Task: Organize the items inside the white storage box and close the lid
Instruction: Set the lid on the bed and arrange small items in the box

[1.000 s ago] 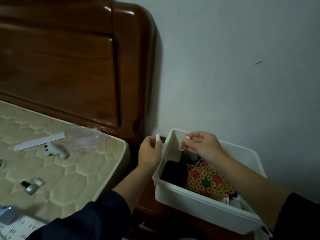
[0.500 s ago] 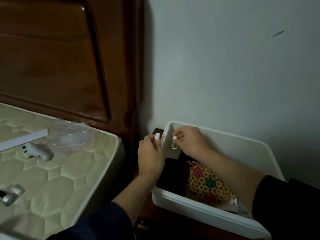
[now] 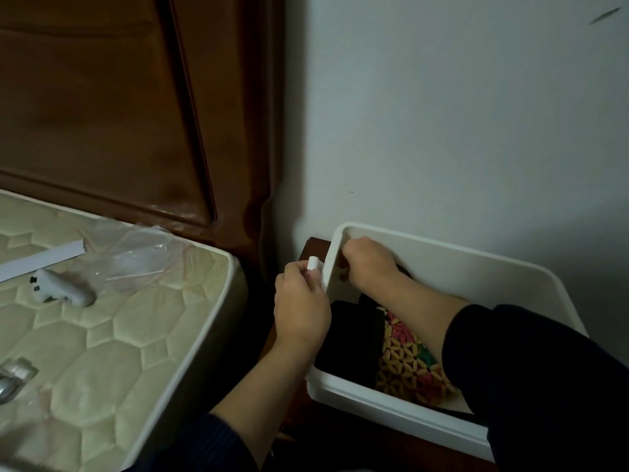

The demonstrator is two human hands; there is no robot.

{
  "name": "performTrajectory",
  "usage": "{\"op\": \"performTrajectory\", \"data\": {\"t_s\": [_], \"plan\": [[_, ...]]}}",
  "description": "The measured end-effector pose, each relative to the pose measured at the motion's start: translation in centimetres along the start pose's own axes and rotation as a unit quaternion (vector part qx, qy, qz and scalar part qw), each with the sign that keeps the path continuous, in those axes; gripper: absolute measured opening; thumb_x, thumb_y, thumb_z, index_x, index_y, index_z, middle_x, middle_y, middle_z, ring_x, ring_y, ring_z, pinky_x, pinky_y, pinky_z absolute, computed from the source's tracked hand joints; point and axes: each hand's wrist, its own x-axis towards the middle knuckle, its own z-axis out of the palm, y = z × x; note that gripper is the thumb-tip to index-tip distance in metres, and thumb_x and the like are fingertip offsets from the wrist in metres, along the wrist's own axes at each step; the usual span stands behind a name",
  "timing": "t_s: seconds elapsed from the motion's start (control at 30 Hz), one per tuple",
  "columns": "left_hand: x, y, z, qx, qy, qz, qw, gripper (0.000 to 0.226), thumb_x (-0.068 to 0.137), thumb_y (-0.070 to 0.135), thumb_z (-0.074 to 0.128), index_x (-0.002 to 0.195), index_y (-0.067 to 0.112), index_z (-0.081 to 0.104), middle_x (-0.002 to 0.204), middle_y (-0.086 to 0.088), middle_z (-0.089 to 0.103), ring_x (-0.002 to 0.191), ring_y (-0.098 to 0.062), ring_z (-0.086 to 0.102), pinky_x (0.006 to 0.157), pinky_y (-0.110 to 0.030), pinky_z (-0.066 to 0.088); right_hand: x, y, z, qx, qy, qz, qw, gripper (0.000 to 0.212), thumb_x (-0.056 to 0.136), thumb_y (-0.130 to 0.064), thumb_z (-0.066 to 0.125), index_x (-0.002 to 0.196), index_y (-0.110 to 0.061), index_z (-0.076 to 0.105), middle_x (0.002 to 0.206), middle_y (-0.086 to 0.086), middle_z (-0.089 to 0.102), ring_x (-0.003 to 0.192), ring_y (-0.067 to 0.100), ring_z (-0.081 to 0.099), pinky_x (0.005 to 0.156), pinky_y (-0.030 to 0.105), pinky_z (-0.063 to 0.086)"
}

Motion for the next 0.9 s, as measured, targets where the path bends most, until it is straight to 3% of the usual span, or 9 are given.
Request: {"op": "performTrajectory", "data": {"t_s": [0.23,0.67,0.8,0.9], "plan": [[-0.1,0.2,-0.1,0.007,-0.006,0.003,1.0,0.033,0.112,0.031,0.047,0.14,0.017,0.057,0.131,-0.001,0.059,0.114,-0.015,0.061,0.102,-0.04,0.057,0.6,0.1,2.0,-0.063,0.017,0.012,0.998,0.019,0.095,-0.02,0.067,0.112,-0.015,0.072,0.117,0.009,0.072,0.11,0.03,0.068,0.087,0.037,0.051],[-0.3,0.5,-0.3,0.026,-0.002,-0.003,1.0,0.032,0.111,0.03,0.049,0.14,0.019,0.056,0.132,0.0,0.056,0.113,-0.013,0.059,0.102,-0.034,0.055,0.7,0.4,2.8,-0.024,0.014,0.017,0.999,0.015,0.09,-0.015,0.068,0.104,-0.012,0.07,0.111,0.013,0.071,0.105,0.035,0.069,0.083,0.041,0.055],[-0.3,0.5,-0.3,0.028,0.0,-0.003,1.0,0.032,0.111,0.03,0.049,0.14,0.018,0.056,0.132,0.0,0.056,0.113,-0.013,0.059,0.102,-0.034,0.055,0.1,0.4,1.9,0.006,0.027,0.009,1.0,0.015,0.089,-0.012,0.065,0.103,-0.014,0.071,0.107,0.011,0.07,0.099,0.034,0.069,0.077,0.039,0.054],[-0.4,0.5,-0.4,0.025,0.001,0.001,1.0,0.032,0.111,0.029,0.048,0.14,0.017,0.057,0.132,-0.001,0.056,0.112,-0.013,0.06,0.101,-0.033,0.055,-0.6,0.2,0.9,0.097,0.055,0.06,0.992,0.024,0.087,-0.006,0.063,0.104,-0.014,0.078,0.103,0.01,0.073,0.097,0.033,0.07,0.078,0.035,0.057]]}}
